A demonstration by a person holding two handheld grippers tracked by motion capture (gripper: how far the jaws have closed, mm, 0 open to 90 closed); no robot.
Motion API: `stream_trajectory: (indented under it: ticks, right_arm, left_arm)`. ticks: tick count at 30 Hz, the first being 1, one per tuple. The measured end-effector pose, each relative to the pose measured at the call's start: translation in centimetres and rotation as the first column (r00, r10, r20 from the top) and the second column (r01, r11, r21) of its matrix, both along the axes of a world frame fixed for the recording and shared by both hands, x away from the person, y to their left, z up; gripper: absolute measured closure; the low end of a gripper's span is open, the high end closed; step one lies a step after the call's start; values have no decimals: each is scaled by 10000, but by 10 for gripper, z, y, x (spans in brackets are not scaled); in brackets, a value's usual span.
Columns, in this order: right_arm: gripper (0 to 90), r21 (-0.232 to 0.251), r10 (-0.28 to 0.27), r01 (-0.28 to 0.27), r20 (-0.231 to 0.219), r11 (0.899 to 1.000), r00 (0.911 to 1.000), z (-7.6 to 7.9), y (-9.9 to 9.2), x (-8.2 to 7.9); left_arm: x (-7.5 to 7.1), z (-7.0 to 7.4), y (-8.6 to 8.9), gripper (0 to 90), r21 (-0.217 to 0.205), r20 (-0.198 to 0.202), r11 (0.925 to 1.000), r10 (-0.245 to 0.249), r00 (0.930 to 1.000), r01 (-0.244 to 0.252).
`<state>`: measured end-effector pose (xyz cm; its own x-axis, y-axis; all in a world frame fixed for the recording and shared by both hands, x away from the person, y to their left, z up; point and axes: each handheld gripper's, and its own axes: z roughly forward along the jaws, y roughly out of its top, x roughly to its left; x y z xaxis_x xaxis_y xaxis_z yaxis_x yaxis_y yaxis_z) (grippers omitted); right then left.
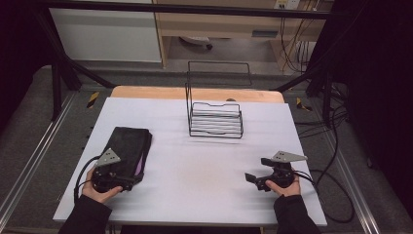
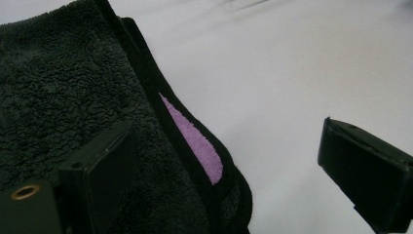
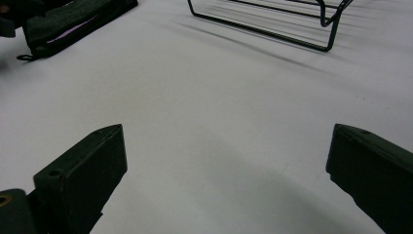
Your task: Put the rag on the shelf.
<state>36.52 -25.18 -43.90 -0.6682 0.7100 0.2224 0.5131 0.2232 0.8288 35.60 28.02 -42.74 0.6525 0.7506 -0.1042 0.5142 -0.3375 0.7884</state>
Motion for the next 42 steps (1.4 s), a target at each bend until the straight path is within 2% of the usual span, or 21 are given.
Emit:
stream_trajectory:
  ticks: [7,13,18,19,22,23,24,25,27,28,30,35,40,42]
  right_arm:
    - [18,50,-23,23,-5,10000,10000,0,0,0]
    - [20,-6,-100,100,-15,9999,9999,0,1,1]
    - [20,-75,-75,74,-72,9999,9999,-1,2,1]
    - [20,-99,-81,81,-71,9999,9999,-1,2,1]
    - [20,-162,-54,53,-57,9999,10000,-1,2,1]
    - [20,-190,-62,60,-92,9998,9999,-2,2,1]
    - [20,-202,-80,78,-110,9998,9999,-2,2,2]
    - [20,-222,-76,73,-138,9997,9999,-2,2,2]
    - [20,-252,-86,82,-166,9996,9998,-2,3,2]
    - [20,-264,-98,93,-173,9996,9998,-3,3,2]
    - [20,-287,-104,98,-182,9995,9998,-3,3,2]
    - [20,-344,-112,105,-198,9994,9997,-3,3,2]
    - [19,-324,-149,143,-186,9994,9997,-2,3,1]
    - [19,-317,-166,160,-167,9994,9997,-3,3,1]
  left_arm:
    - [0,2,-1,76,-48,-23,10000,-24,10000,24]
    - [0,5,-2,70,99,-103,10000,-6,9999,7]
    - [2,6,-6,95,410,-181,9990,161,9997,-153]
    - [4,5,-9,109,646,-204,9976,266,9994,-253]
    - [6,2,-11,170,766,-365,9964,381,9986,-352]
    - [7,-1,-12,190,1068,-504,9935,452,9977,-396]
    - [7,-1,-12,205,1068,-504,9935,452,9977,-396]
    - [7,-3,-12,220,1389,-535,9896,460,9975,-382]
    - [7,-4,-12,248,1438,-579,9889,457,9973,-370]
    - [7,-6,-13,267,1642,-563,9856,493,9972,-395]
    - [7,-6,-13,294,1774,-555,9833,518,9971,-412]
    - [6,-11,-17,308,2237,-473,9739,500,9976,-382]
    - [5,-14,-21,320,2726,-290,9609,581,9979,-480]
    - [5,-15,-23,337,2979,-182,9533,581,9981,-500]
